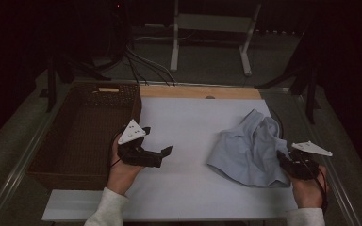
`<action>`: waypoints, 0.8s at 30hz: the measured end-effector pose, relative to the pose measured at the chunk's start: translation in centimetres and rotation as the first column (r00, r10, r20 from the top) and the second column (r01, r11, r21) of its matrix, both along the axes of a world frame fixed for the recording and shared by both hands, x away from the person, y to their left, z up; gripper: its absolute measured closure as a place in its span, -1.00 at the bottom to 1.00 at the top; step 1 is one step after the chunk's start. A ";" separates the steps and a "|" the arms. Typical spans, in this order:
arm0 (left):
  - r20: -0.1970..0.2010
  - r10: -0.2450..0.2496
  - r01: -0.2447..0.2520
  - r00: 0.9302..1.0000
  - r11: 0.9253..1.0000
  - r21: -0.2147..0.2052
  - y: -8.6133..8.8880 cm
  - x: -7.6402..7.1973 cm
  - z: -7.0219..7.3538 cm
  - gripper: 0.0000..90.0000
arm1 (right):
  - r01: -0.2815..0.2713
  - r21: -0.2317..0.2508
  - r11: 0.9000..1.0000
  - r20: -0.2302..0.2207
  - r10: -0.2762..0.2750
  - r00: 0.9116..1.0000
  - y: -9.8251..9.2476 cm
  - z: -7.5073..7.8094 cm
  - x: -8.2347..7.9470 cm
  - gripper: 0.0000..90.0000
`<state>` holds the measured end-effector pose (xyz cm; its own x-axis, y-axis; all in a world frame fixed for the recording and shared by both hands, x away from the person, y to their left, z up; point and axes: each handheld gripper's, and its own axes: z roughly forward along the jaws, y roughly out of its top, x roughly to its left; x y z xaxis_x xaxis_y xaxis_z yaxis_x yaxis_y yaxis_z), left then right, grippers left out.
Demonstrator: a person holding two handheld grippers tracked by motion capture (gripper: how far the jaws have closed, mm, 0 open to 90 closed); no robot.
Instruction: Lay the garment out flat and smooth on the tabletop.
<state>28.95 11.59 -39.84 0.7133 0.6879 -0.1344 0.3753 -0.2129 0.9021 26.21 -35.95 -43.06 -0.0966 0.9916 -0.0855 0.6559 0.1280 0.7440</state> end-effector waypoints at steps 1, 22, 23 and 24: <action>0.000 0.000 0.000 1.000 1.000 0.000 0.0 0.0 0.0 -1.00 | 0.005 -0.004 1.000 -0.001 -0.005 1.000 -0.1 0.0 0.0 0.57; 0.000 -0.008 0.008 1.000 1.000 -0.009 -0.3 -0.1 -0.1 -1.00 | -0.080 0.065 0.995 0.092 0.074 0.993 1.3 0.9 -0.2 -0.62; 0.000 -0.010 0.010 1.000 1.000 -0.005 -0.3 -0.1 -0.1 -1.00 | -0.109 0.081 0.991 0.100 0.101 0.990 1.7 0.9 -0.2 -0.63; -0.001 -0.011 0.011 1.000 1.000 -0.007 -0.4 -0.1 -0.2 -1.00 | -0.109 0.081 0.991 0.100 0.101 0.990 1.7 0.9 -0.2 -0.63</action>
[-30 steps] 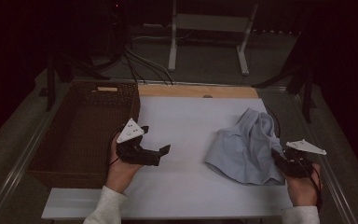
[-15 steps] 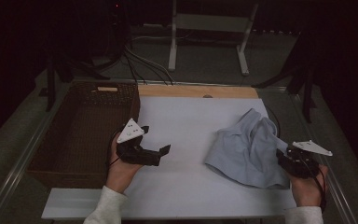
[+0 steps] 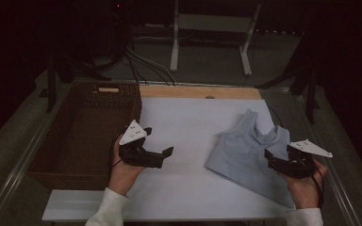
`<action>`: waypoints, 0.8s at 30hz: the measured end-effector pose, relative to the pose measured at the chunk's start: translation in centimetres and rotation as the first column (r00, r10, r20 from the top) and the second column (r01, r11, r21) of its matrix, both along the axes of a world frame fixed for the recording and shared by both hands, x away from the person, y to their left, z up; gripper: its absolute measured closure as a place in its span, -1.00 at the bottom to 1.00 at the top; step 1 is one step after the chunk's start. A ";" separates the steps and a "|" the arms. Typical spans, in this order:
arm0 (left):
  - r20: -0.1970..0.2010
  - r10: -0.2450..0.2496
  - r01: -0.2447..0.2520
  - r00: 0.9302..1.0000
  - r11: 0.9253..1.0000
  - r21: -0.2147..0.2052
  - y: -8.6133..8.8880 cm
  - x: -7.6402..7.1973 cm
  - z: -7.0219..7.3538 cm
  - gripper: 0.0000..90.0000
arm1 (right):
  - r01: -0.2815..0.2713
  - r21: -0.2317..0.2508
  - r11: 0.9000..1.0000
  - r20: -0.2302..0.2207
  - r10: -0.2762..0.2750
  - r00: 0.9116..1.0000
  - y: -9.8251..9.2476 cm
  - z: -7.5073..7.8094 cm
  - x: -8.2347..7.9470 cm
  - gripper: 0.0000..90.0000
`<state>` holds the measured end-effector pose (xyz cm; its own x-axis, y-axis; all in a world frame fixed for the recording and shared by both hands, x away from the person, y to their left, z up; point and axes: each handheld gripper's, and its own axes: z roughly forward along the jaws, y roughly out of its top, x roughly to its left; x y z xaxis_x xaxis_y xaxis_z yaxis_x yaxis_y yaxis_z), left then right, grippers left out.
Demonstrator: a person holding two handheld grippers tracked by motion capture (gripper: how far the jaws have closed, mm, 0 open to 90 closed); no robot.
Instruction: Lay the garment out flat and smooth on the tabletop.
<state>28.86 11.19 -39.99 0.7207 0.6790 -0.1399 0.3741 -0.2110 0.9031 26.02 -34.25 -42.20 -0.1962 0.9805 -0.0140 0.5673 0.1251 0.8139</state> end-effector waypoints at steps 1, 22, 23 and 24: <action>0.001 -0.001 0.001 1.000 1.000 -0.002 -0.1 0.0 0.0 -1.00 | -0.013 0.004 1.000 0.000 0.013 1.000 0.2 0.0 0.0 -0.64; 0.029 -0.076 0.077 0.997 0.996 -0.035 -3.4 0.2 -0.2 -1.00 | -0.157 0.089 0.984 0.041 0.154 0.987 2.2 -0.2 -0.4 -0.76; 0.031 -0.084 0.085 0.996 0.996 -0.034 -3.6 0.2 -0.3 -1.00 | -0.157 0.089 0.984 0.041 0.154 0.987 2.2 -0.2 -0.4 -0.76; 0.031 -0.084 0.085 0.996 0.996 -0.034 -3.6 0.2 -0.3 -1.00 | -0.157 0.091 0.983 0.044 0.153 0.987 2.2 -0.2 -0.4 -0.76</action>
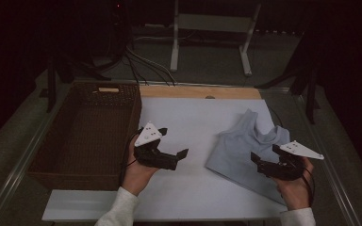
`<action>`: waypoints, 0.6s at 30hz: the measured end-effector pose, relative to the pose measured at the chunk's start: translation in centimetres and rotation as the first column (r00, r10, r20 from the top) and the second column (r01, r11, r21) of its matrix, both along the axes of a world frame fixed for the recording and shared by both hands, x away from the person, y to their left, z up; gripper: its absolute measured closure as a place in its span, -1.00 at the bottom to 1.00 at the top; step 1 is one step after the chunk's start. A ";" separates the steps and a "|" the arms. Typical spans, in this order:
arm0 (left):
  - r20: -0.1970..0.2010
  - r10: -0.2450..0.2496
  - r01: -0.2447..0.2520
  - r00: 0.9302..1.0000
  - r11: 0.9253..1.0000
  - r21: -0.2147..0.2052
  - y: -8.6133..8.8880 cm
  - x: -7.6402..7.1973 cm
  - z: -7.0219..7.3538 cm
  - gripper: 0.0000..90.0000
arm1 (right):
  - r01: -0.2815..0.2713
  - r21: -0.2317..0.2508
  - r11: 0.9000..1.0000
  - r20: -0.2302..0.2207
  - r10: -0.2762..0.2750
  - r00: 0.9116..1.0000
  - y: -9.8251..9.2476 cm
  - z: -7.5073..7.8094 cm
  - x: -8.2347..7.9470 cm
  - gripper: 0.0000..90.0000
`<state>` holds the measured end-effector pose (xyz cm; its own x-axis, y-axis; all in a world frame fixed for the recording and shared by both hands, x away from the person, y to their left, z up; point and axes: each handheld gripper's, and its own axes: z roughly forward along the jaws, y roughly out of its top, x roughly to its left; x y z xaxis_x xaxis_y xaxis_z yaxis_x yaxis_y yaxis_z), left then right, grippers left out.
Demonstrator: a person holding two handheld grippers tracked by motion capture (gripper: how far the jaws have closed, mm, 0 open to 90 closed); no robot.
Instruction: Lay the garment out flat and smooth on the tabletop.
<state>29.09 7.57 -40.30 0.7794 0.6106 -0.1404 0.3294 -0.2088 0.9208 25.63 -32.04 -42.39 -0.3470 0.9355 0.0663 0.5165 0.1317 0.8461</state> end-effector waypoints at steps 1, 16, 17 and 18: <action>0.007 -0.009 0.009 1.000 1.000 0.003 -0.5 0.1 -0.1 -1.00 | -0.002 0.005 1.000 0.001 0.002 1.000 0.0 0.0 0.0 -0.77; 0.052 -0.046 0.045 0.998 0.999 0.016 -4.2 1.8 -1.3 -0.97 | -0.014 0.036 0.999 0.025 0.013 1.000 -0.3 0.0 -0.1 -0.78; 0.055 -0.048 0.047 0.997 0.999 0.020 -4.4 2.0 -1.5 -0.97 | -0.015 0.038 0.999 0.027 0.014 1.000 -0.3 0.0 -0.1 -0.78; 0.057 -0.049 0.048 0.997 0.999 0.021 -4.6 2.1 -1.5 -0.97 | -0.015 0.038 0.999 0.030 0.014 0.999 -0.3 0.1 -0.2 -0.78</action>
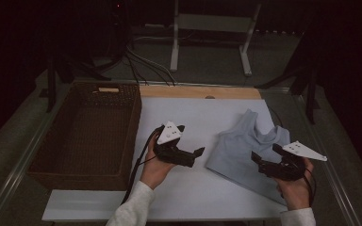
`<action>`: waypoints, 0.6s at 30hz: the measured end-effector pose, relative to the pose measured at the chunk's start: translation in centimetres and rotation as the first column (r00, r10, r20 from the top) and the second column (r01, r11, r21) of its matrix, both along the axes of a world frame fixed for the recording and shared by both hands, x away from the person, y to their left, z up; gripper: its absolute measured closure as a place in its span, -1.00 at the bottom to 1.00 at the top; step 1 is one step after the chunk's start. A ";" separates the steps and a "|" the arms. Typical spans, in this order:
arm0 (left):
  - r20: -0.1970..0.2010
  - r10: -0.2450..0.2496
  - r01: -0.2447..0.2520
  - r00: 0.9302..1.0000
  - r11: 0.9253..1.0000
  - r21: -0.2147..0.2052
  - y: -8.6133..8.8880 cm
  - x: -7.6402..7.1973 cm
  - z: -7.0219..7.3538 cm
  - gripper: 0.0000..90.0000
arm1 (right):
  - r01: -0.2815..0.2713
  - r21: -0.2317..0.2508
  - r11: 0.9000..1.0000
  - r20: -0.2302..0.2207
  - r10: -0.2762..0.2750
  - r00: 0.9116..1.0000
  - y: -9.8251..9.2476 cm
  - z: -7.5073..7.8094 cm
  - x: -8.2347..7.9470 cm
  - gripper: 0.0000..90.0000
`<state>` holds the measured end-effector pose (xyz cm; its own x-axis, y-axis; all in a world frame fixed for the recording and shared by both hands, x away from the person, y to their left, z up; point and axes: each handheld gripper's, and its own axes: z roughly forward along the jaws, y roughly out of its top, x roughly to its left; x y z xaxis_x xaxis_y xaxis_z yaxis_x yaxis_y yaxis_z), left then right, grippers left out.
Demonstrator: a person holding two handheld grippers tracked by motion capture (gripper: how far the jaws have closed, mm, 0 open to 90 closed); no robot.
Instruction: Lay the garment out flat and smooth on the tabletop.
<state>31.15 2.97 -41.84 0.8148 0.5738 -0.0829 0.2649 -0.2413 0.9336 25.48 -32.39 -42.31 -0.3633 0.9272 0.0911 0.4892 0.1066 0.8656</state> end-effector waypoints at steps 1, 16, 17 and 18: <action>0.001 -0.001 0.001 1.000 1.000 0.004 -0.2 0.2 -0.1 -0.97 | 0.001 0.000 1.000 0.003 -0.001 1.000 0.0 0.0 0.0 -0.78; -0.025 -0.051 0.050 0.998 0.999 -0.008 -2.7 2.1 -1.5 -0.96 | 0.008 0.005 1.000 0.027 -0.008 1.000 -0.8 0.1 -0.1 -0.78; -0.028 -0.052 0.052 0.998 0.999 -0.005 -2.8 2.2 -1.6 -0.95 | 0.007 0.005 1.000 0.028 -0.007 1.000 -0.8 0.1 -0.1 -0.78; -0.030 -0.052 0.052 0.998 0.999 -0.010 -3.0 2.3 -1.8 -0.95 | 0.006 0.004 1.000 0.028 -0.006 1.000 -0.8 0.1 -0.1 -0.78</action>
<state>33.42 0.02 -43.61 0.8403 0.5302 -0.1130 0.2807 -0.2472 0.9274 25.35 -33.21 -42.23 -0.3600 0.9291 0.0846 0.4650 0.1001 0.8796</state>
